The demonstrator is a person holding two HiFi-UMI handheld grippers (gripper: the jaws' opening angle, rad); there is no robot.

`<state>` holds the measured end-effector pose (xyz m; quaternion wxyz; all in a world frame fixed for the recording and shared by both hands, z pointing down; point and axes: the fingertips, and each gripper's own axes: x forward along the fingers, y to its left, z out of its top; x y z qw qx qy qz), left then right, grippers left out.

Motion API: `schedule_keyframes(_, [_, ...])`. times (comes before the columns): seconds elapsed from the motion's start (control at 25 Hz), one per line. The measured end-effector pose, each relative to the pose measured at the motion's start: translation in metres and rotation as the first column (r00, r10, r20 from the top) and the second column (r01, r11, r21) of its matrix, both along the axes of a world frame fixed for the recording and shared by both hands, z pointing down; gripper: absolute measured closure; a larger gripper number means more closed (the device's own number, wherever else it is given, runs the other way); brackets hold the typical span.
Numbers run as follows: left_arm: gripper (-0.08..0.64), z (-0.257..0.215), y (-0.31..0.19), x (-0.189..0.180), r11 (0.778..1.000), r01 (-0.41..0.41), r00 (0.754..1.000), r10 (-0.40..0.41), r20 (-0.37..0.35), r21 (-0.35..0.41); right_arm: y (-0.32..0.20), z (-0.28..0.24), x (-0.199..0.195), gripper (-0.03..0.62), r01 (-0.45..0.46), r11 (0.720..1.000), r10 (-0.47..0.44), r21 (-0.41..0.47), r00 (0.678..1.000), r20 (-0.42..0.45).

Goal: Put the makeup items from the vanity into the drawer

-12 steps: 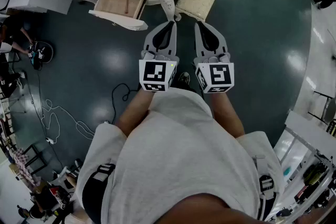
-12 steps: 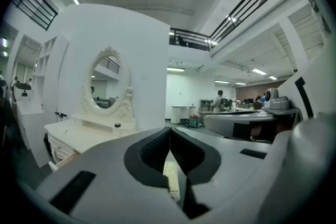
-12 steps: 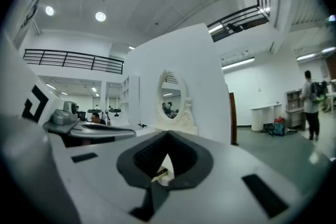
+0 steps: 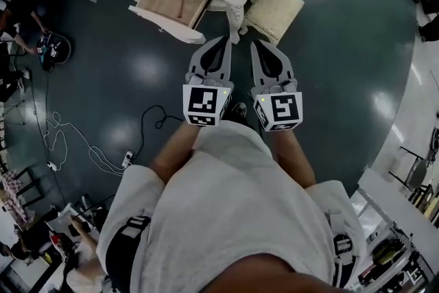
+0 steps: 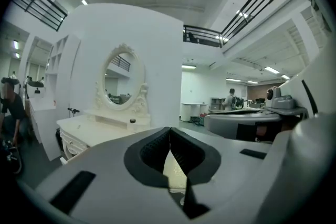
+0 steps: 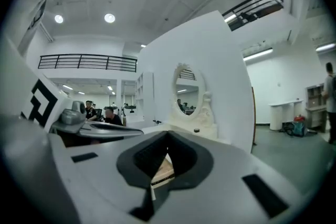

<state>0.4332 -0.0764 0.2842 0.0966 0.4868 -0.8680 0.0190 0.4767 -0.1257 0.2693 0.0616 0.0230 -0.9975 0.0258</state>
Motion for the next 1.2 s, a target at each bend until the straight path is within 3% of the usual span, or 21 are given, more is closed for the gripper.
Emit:
schedule_keyframes(0.48, [0.552,0.027,0.042,-0.122,0.986,0.166,0.984,-0.167,-0.068,-0.02,0.024,0.029,-0.13,0.577,0.17,0.985,-0.165,0.036,0.981,-0.106])
schedule_keyframes(0.76, [0.552,0.022,0.065,-0.187,0.979,0.204,0.975,-0.202,-0.097,0.014,0.045,0.023,-0.196,0.577,0.237,0.971,-0.231,0.019,0.961,-0.15])
schedule_keyframes(1.2, [0.552,0.03,0.084,-0.235,0.972,0.233,0.96,-0.229,-0.161,0.008,0.041,0.018,-0.26,0.577,0.292,0.955,-0.278,0.054,0.942,-0.189])
